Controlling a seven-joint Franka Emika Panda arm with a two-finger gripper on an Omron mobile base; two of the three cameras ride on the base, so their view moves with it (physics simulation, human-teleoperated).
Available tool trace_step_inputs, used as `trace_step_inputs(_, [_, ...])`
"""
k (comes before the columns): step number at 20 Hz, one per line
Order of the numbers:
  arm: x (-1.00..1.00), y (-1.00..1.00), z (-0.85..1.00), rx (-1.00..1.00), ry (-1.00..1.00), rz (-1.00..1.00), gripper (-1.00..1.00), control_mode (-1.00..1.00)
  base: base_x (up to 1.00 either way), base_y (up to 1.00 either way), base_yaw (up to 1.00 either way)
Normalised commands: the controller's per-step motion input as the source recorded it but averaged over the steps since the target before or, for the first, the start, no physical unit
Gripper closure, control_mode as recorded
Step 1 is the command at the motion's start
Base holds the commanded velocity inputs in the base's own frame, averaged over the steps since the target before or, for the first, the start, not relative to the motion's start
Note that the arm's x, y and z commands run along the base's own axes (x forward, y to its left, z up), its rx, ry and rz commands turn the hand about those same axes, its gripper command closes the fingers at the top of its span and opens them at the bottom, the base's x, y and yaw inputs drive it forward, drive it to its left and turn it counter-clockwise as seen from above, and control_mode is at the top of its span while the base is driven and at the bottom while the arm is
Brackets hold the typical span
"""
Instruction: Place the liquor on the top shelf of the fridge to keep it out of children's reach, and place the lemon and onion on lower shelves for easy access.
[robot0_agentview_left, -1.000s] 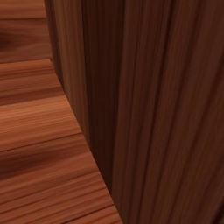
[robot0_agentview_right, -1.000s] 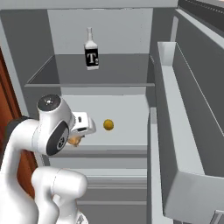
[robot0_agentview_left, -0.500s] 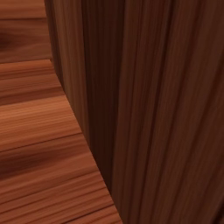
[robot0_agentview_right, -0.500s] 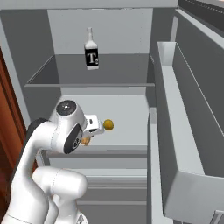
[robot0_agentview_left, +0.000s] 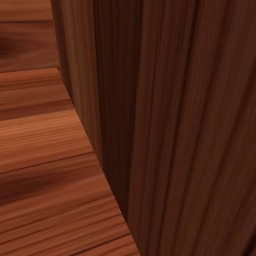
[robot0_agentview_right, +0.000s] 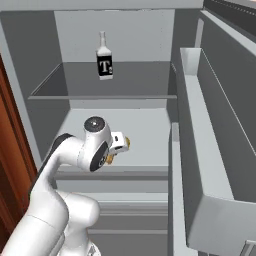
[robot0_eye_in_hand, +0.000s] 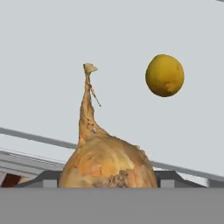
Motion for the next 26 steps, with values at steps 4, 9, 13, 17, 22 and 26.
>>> trace_step_inputs(4, [0.55, -0.01, -0.35, 0.0, 0.0, 0.02, 1.0, -1.0, 0.0, 0.0, 0.0])
trace_step_inputs(9, [0.58, 0.0, -0.31, 0.0, 0.0, 0.02, 1.0, -1.0, 0.0, 0.0, 0.0])
trace_step_inputs(13, [0.63, 0.0, -0.24, 0.0, 0.0, 0.02, 1.0, -1.0, 0.0, 0.0, 0.0])
trace_step_inputs(17, [0.65, 0.0, -0.23, 0.0, 0.0, 0.02, 1.0, -1.0, 0.0, 0.0, 0.0])
trace_step_inputs(22, [0.59, 0.0, -0.2, 0.0, -0.02, 0.02, 1.0, -1.0, 0.0, 0.0, 0.0])
trace_step_inputs(26, [0.25, 0.0, -0.21, 0.0, -0.1, 0.02, -1.0, -1.0, 0.0, 0.0, 0.0])
